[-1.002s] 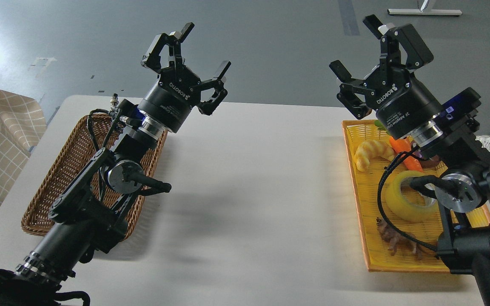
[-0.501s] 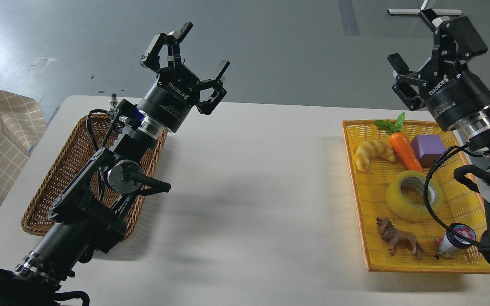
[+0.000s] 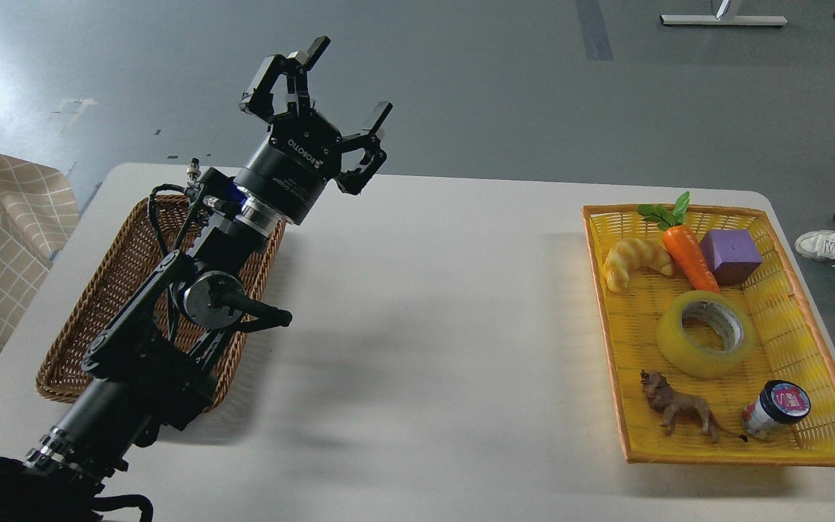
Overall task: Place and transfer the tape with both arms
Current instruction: 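Raise the right gripper away from the yellow tray, then lower the right gripper into the yellow tape roll's hole, then close the right gripper on the yellow tape roll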
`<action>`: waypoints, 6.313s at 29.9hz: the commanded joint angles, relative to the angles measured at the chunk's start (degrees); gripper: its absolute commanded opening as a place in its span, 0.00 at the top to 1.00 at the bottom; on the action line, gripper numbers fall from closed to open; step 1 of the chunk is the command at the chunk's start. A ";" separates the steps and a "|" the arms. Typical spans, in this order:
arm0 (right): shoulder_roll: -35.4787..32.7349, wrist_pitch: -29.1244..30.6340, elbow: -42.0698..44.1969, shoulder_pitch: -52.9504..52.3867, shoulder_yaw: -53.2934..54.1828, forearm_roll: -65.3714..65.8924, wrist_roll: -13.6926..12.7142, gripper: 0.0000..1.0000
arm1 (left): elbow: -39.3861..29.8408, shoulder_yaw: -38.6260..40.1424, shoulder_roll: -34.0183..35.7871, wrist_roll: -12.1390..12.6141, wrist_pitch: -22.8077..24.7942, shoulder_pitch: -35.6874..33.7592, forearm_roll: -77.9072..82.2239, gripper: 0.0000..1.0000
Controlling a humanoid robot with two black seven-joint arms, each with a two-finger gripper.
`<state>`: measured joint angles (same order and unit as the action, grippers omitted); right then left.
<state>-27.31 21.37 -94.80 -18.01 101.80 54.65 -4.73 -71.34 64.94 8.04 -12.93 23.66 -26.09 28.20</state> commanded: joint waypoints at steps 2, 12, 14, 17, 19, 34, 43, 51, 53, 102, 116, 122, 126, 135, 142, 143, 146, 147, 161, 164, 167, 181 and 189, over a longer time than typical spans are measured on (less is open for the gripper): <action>0.06 2.00 -0.30 2.10 2.43 -0.07 7.51 0.00 | -0.02 0.01 0.05 -0.08 -0.11 -0.10 0.01 0.02; 0.15 2.44 -1.88 10.27 2.70 1.85 9.48 0.00 | -1.34 0.10 0.22 -0.08 -1.16 -0.01 0.36 0.02; -1.34 2.36 -1.88 11.51 2.79 6.50 9.39 0.00 | -1.34 0.10 0.14 -0.08 -1.16 0.08 0.36 0.02; -2.92 2.36 -1.61 12.30 2.35 15.20 9.30 0.00 | -1.34 0.10 0.13 -0.08 -1.16 0.16 0.36 0.02; -4.85 2.45 -1.61 12.47 1.82 20.28 9.30 0.00 | -1.43 0.10 0.13 -0.08 -1.16 0.17 0.36 0.02; -7.94 2.53 -1.26 15.55 -7.58 63.20 6.58 0.02 | -1.43 0.10 -0.13 -0.08 -1.25 0.61 0.45 0.02; -3.28 2.45 0.67 20.12 -8.37 70.35 6.58 0.03 | -1.43 0.10 -0.48 -0.08 -1.25 1.40 0.45 0.02; -0.64 2.45 5.85 20.65 -8.55 70.35 6.66 0.07 | -1.43 0.10 -0.74 -0.08 -1.25 1.48 0.45 0.02; -0.47 2.45 8.39 20.48 -10.12 70.35 6.93 0.11 | -1.43 0.10 -1.09 -0.08 -1.25 1.48 0.45 0.02; -3.89 0.78 17.63 15.73 -23.93 70.35 7.54 0.18 | -1.17 0.01 -1.36 0.27 -1.25 0.61 1.50 0.02; -4.33 0.86 18.95 13.71 -27.62 70.35 7.81 0.17 | -1.17 0.01 -0.92 0.18 -1.25 0.61 1.42 0.02; -4.24 0.86 20.53 12.48 -28.94 70.35 7.72 0.17 | -1.17 0.10 -0.83 0.18 -1.25 0.69 1.42 0.02; -4.16 0.86 21.15 12.12 -29.73 70.35 7.72 0.17 | -1.08 0.10 -0.83 0.09 -1.25 0.69 1.42 0.02; -4.07 0.86 21.85 12.12 -29.91 70.35 7.72 0.30 | -0.99 0.10 -0.74 0.09 -1.25 0.69 1.42 0.02; -4.42 0.86 21.85 12.30 -29.91 70.35 7.72 0.39 | -0.90 0.10 -0.66 0.09 -1.25 0.69 1.42 0.02; -4.42 0.86 21.85 12.39 -29.91 70.35 7.72 0.39 | -0.90 0.10 -0.66 0.09 -1.25 0.69 1.42 0.02; -4.51 0.86 21.85 12.39 -29.91 70.35 7.72 0.39 | -0.90 0.10 -0.66 0.09 -1.69 0.69 1.42 0.02; -4.51 0.86 21.85 12.48 -29.91 70.35 7.72 0.39 | -0.90 0.10 -0.66 0.18 -2.21 0.69 1.42 0.02; -4.68 1.04 21.77 12.48 -29.82 70.35 7.72 0.51 | -0.64 0.10 -0.48 0.27 -3.27 0.69 1.42 0.02; -4.77 1.13 21.76 12.48 -29.91 70.35 7.72 0.54 | -0.64 0.10 -0.48 0.27 -3.27 0.69 1.42 0.02; -4.77 1.13 21.76 12.48 -29.91 70.35 7.72 0.55 | -0.55 0.10 -0.48 0.27 -3.27 0.69 1.42 0.02; -4.68 1.30 21.59 12.56 -29.91 70.35 7.72 0.70 | -0.37 0.10 -0.39 0.44 -4.24 0.69 1.42 0.02; -4.60 1.30 21.59 12.65 -29.91 70.35 7.72 0.72 | -0.37 0.10 -0.39 0.36 -4.24 0.69 1.42 0.02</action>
<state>-32.00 22.67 -73.21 -5.37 71.89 125.00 2.99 -71.65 65.03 7.65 -12.51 19.42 -25.40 29.62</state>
